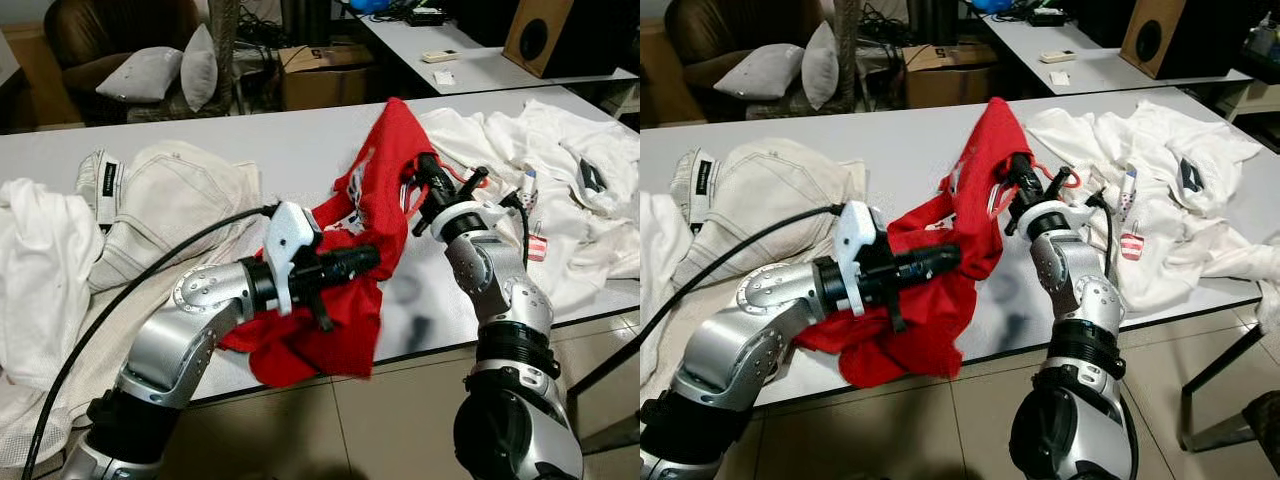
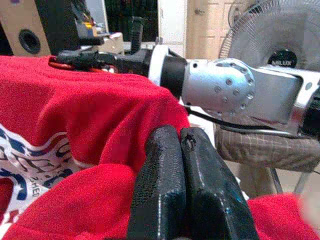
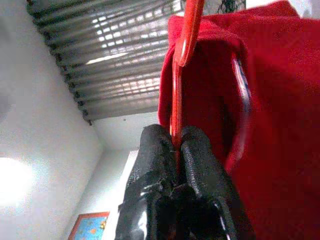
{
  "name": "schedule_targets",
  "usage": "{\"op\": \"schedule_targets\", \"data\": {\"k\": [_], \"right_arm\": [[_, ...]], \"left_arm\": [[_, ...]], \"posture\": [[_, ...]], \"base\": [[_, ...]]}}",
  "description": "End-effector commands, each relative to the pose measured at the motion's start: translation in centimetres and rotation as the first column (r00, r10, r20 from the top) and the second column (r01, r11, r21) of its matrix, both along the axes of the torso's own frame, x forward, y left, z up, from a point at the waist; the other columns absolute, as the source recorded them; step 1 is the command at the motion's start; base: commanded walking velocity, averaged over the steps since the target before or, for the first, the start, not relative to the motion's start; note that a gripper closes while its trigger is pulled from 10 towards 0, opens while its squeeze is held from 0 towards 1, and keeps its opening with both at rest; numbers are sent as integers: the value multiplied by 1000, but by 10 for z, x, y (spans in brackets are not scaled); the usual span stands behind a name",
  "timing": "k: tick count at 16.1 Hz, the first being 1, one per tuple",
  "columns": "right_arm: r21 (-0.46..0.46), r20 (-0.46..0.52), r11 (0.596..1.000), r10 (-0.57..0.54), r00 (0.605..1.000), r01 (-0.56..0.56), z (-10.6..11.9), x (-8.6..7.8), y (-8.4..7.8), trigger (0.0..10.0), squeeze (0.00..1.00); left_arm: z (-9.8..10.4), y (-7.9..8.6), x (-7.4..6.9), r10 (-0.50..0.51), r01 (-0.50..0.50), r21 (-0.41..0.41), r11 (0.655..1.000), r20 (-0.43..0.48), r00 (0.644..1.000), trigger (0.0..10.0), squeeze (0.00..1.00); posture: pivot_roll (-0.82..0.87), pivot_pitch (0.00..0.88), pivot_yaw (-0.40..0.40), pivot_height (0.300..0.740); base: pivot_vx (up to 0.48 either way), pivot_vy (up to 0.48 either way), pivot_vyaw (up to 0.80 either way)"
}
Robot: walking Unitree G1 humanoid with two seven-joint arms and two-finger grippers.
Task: Hang hanger
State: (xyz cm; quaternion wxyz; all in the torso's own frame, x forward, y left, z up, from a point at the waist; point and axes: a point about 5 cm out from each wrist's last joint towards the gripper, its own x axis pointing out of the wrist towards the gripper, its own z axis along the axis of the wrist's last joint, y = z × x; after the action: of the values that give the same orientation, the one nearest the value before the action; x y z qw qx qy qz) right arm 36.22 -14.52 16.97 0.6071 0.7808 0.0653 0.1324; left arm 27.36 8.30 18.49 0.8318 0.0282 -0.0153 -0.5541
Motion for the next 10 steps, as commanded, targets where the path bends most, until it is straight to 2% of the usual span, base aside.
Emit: {"op": "schedule_targets", "data": {"k": [1,3,4,5,6,7,8,9,10], "right_arm": [[-58,16,997,54,998,-53,2,-3,11,10000,0],[-120,6,988,97,995,-96,-3,-7,20,10000,0],[-128,6,987,103,995,-101,-4,-8,21,10000,0],[-141,12,986,97,995,-94,-3,-9,20,10000,0],[-179,20,980,92,996,-87,-1,-10,17,10000,0],[-199,23,976,91,996,-85,0,-10,15,10000,0],[-227,31,971,86,996,-77,1,-10,12,10000,0],[-230,33,970,84,996,-74,2,-11,10,10000,0],[-232,35,970,83,996,-72,2,-11,9,10000,0]], "left_arm": [[18,-7,-1,-32,34,-62,997,45,998,0,0],[29,-20,-10,-112,116,-140,983,40,993,0,0],[29,-27,-18,-164,168,-148,975,34,986,0,0],[21,-32,-28,-208,209,-106,972,20,978,0,0],[9,-31,-29,-190,190,-39,981,5,982,5529,0],[5,-30,-29,-177,177,-13,984,-2,984,10000,0],[-1,-23,-30,-181,181,23,983,-33,983,10000,0],[-5,-19,-30,-174,175,51,983,-33,984,10000,761],[-7,-16,-30,-168,170,71,983,-33,985,10000,1000]], "posture": [[84,0,1,740],[84,0,4,740],[80,0,10,740],[73,0,16,740],[72,0,14,740],[72,0,14,740],[76,0,9,740],[78,0,7,740],[78,0,7,740]], "base": [[0,0,0],[0,0,0],[0,0,0],[0,0,0],[0,0,0],[0,0,0],[0,0,0],[0,0,0],[0,0,0]]}}
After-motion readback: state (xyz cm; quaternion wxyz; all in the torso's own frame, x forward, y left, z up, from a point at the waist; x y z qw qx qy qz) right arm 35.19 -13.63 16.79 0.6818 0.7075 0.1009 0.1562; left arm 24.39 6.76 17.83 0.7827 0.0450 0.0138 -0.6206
